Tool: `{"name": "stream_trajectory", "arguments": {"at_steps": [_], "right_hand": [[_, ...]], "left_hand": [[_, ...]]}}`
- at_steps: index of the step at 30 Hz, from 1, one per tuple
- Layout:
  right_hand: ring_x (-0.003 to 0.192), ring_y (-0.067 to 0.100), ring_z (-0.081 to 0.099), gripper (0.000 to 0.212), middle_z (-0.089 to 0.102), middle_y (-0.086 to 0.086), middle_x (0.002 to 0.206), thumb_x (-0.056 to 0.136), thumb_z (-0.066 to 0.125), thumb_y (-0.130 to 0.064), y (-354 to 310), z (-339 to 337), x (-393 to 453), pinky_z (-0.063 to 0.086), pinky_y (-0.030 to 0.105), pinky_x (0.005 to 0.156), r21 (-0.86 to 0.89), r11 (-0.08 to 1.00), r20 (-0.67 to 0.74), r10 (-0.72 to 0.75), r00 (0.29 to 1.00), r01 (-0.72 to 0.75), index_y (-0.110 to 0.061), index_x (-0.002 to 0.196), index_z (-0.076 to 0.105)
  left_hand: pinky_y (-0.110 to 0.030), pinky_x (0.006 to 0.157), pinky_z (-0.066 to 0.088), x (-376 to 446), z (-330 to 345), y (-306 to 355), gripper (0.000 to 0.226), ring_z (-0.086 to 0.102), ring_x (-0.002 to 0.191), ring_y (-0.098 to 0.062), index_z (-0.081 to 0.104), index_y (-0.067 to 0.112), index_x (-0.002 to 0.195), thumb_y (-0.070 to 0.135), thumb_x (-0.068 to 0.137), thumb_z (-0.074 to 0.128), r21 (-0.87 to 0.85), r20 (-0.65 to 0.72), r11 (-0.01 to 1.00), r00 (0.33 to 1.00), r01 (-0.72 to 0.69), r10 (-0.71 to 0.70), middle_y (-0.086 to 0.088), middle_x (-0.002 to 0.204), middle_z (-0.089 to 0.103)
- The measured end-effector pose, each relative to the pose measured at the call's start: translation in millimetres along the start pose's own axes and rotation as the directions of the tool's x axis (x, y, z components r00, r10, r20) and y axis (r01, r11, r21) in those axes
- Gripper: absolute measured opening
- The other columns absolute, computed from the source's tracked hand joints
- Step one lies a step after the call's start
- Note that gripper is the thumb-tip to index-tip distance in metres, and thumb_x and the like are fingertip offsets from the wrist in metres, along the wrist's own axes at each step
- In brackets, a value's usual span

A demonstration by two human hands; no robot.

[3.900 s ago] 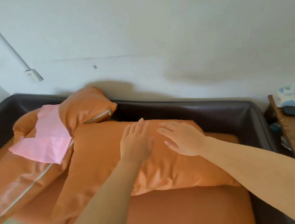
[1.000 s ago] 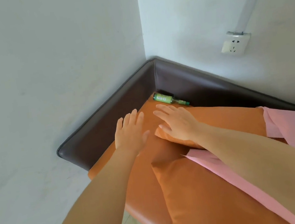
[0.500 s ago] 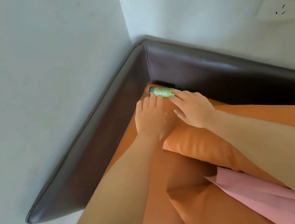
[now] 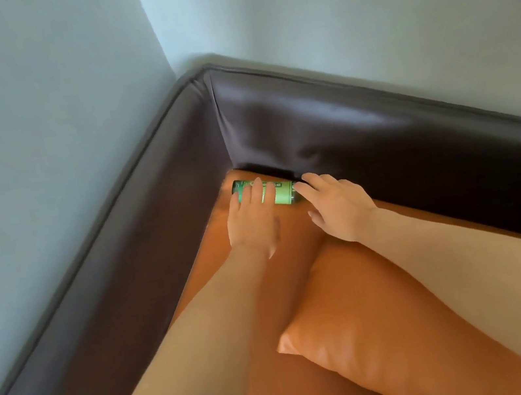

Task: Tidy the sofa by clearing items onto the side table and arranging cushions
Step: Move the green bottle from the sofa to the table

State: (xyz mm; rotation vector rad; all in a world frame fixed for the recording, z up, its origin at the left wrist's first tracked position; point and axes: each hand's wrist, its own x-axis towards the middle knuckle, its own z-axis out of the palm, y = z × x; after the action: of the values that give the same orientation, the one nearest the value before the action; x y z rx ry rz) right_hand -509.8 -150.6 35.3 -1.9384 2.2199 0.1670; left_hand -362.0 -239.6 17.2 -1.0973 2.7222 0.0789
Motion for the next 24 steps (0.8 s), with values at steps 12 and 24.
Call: {"name": "stream_trajectory", "arguments": {"at_steps": [12,24], "right_hand": [[0.123,0.033,0.044,0.057,0.032,0.01,0.148,0.097,0.042,-0.013,26,59,46,0.041,0.042,0.097,-0.044,0.996,0.105,0.077,0.992,-0.073,-0.021,0.149,0.02],[0.111,0.034,0.051,0.063,0.045,0.014,0.131,0.098,0.032,-0.006,22,52,41,0.041,0.043,0.09,-0.133,0.991,0.109,0.01,0.994,0.005,-0.028,0.152,0.008]], "left_hand": [[-0.041,0.122,0.007,77,61,6,0.082,0.012,0.148,-0.027,-0.001,0.012,0.154,0.016,0.093,0.054,0.217,0.062,0.964,0.988,-0.154,0.144,-0.01,0.161,0.012],[-0.037,0.111,0.028,56,68,7,0.067,0.037,0.127,-0.028,0.015,0.004,0.145,0.013,0.09,0.052,0.284,-0.061,0.943,0.979,-0.171,0.196,-0.009,0.14,0.034]]}}
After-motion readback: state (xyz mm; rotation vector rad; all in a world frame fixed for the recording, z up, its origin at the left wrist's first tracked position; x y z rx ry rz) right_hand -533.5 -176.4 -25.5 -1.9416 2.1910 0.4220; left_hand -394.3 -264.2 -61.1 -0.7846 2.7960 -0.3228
